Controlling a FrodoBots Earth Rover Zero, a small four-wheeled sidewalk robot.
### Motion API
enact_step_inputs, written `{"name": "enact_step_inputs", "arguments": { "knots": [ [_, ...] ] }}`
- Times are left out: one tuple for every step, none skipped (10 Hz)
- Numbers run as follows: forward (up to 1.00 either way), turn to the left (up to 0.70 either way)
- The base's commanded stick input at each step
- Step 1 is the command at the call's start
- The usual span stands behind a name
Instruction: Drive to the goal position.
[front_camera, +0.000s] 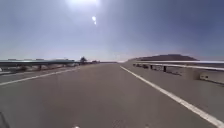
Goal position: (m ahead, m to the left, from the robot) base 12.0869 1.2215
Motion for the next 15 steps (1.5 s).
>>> {"name": "enact_step_inputs", "arguments": {
  "knots": [
    [1.0,0.0],
    [1.0,0.0],
    [1.0,0.0],
    [1.0,0.0],
    [1.0,0.0],
    [1.0,0.0],
    [1.0,0.0],
    [1.0,0.0],
    [1.0,0.0],
    [1.0,0.0],
    [1.0,0.0],
    [1.0,0.0],
    [1.0,0.0],
    [1.0,0.0],
    [1.0,0.0]
  ]
}}
